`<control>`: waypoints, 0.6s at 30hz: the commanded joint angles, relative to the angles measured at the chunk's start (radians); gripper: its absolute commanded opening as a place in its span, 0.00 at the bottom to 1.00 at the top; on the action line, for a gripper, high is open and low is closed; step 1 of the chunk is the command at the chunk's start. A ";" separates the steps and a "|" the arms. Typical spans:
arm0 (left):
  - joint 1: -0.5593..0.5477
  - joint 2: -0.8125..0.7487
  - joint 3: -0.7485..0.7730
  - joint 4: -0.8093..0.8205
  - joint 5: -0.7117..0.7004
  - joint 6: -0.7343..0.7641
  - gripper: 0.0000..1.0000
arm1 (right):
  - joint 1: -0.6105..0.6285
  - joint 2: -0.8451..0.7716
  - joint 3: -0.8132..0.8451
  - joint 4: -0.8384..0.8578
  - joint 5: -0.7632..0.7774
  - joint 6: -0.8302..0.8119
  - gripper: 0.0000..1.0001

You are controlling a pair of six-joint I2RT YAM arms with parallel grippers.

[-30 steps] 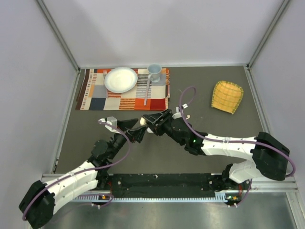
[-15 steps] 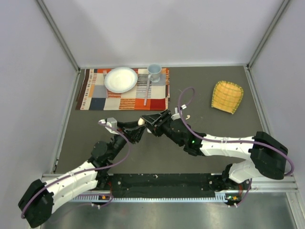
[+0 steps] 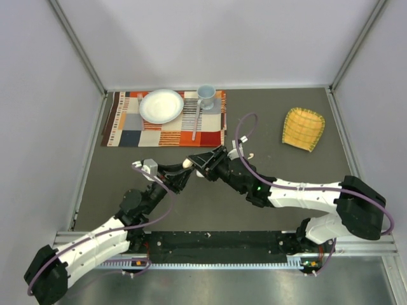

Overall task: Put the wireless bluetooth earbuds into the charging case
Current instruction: Pass from the right arm to the left, then pass from the left arm to the right

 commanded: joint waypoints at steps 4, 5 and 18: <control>0.007 -0.076 0.034 -0.137 0.023 0.078 0.21 | 0.008 -0.095 0.071 0.006 -0.239 -0.189 0.40; 0.007 -0.083 0.034 -0.143 0.026 0.081 0.21 | 0.008 -0.100 0.069 -0.003 -0.254 -0.188 0.43; 0.007 -0.071 0.043 -0.151 0.063 0.084 0.18 | 0.002 -0.135 0.034 -0.007 -0.323 -0.151 0.51</control>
